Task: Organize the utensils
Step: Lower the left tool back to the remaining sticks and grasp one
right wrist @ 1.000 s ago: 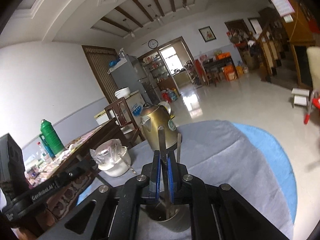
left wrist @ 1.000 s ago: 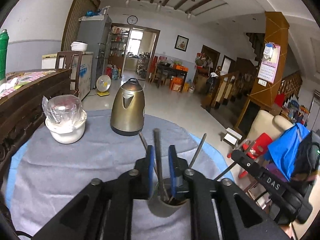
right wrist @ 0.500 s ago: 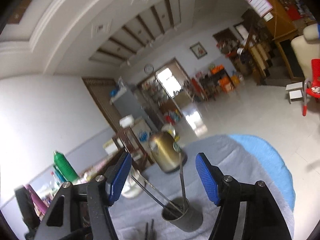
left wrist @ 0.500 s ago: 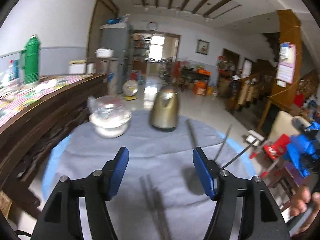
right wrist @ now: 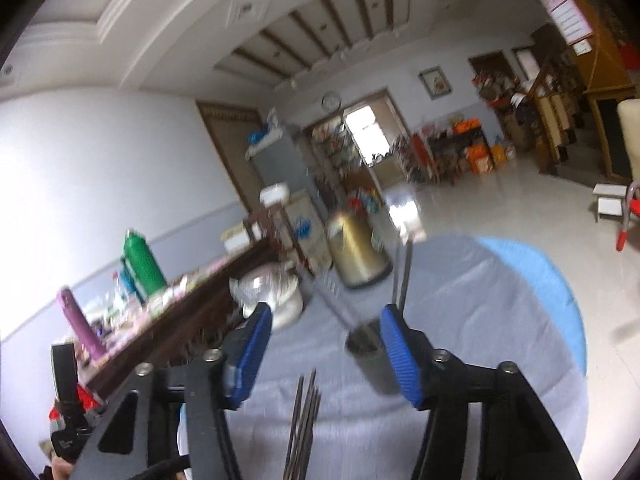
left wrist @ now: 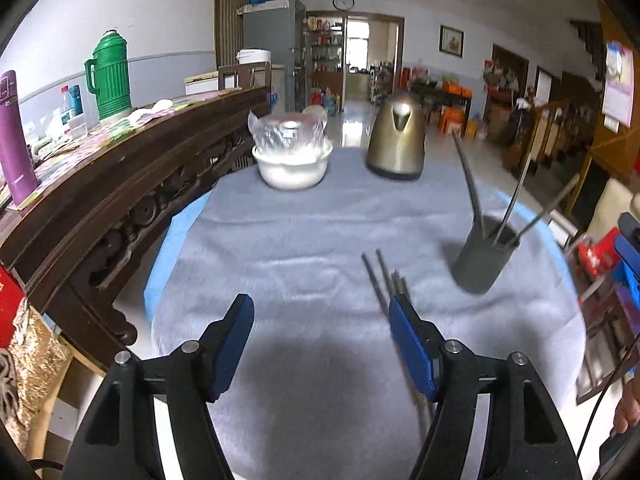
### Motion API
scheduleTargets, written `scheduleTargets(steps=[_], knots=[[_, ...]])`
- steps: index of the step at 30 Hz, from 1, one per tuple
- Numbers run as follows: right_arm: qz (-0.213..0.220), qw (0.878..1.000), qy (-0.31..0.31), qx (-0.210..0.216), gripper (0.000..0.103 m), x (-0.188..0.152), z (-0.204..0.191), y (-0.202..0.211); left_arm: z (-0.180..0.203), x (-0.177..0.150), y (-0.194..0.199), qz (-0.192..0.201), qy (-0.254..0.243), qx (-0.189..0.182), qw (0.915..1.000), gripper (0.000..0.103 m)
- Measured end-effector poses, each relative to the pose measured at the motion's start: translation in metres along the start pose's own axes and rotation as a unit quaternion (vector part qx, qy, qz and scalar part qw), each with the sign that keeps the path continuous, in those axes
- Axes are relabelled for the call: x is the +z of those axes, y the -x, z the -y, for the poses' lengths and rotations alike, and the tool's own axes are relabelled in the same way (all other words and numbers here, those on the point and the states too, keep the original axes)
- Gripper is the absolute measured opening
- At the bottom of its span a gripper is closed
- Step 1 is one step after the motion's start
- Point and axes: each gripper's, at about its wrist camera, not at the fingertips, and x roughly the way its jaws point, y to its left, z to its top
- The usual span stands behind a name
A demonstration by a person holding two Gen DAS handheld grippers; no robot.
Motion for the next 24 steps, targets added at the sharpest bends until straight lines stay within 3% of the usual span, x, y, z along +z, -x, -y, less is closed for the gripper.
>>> scheduleTargets(steps=[8,24], knots=[[-0.079,0.997,0.005,0.016,0.055,-0.039,-0.005,-0.037,0.003,-0.015,-0.016,-0.025,-0.023,0.015,0.9993,0.071],[-0.157,0.987,0.015,0.024,0.055,-0.073,-0.019,-0.092,-0.007,-0.028,-0.055,-0.069,-0.021,0.033,0.9968,0.071]])
